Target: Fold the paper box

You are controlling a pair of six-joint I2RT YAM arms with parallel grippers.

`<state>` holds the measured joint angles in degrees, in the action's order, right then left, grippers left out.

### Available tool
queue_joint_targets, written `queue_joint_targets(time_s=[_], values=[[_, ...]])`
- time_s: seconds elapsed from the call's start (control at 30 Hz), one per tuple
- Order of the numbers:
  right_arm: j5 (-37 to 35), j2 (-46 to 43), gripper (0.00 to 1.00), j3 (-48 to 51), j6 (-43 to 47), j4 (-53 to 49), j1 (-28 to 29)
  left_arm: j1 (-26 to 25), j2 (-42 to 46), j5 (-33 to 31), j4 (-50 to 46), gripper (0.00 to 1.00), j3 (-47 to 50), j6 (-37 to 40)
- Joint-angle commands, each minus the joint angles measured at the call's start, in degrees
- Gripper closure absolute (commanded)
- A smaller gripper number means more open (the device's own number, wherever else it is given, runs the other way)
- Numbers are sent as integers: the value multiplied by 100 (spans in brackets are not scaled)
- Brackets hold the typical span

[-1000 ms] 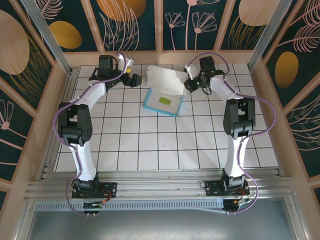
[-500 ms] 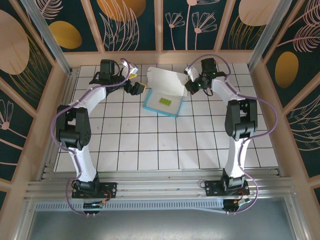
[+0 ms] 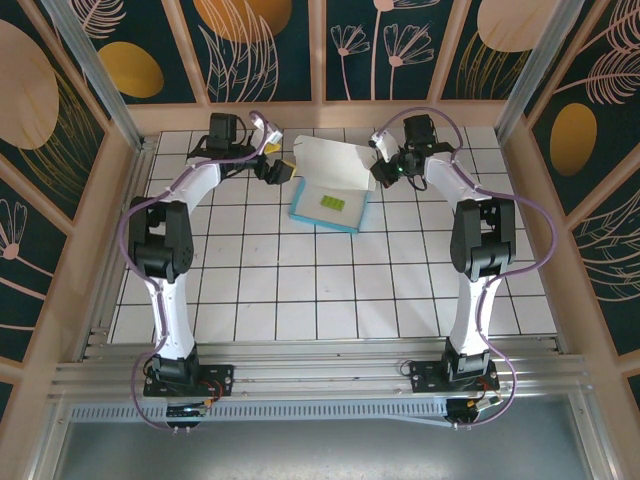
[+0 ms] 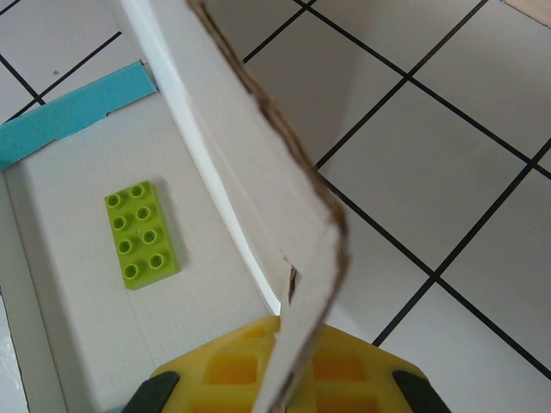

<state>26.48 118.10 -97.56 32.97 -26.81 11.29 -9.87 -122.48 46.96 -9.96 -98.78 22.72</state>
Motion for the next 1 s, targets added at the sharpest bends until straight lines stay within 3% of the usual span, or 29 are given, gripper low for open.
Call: queue_joint_targets(time_s=[0.0, 0.2, 0.37, 0.6, 0.77, 0.97], values=[[111, -66, 96, -154, 173, -46, -32, 2, -402, 196, 462, 2, -414, 120], [137, -42, 96, -176, 207, -21, -32, -22, -917, 202, 705, 3, -928, -40], [186, 2, 96, -200, 180, -10, -23, -40, -1313, 324, 688, 12, -1383, -160], [133, 31, 97, -237, 213, -35, -29, -129, -1497, 479, 621, 31, -1680, -242], [84, 41, 96, -224, 172, -3, -29, -183, -1604, 446, 486, 55, -1829, -279], [-398, 21, 94, -153, -503, 308, 29, -333, -1483, 96, 371, 64, -1789, -472]])
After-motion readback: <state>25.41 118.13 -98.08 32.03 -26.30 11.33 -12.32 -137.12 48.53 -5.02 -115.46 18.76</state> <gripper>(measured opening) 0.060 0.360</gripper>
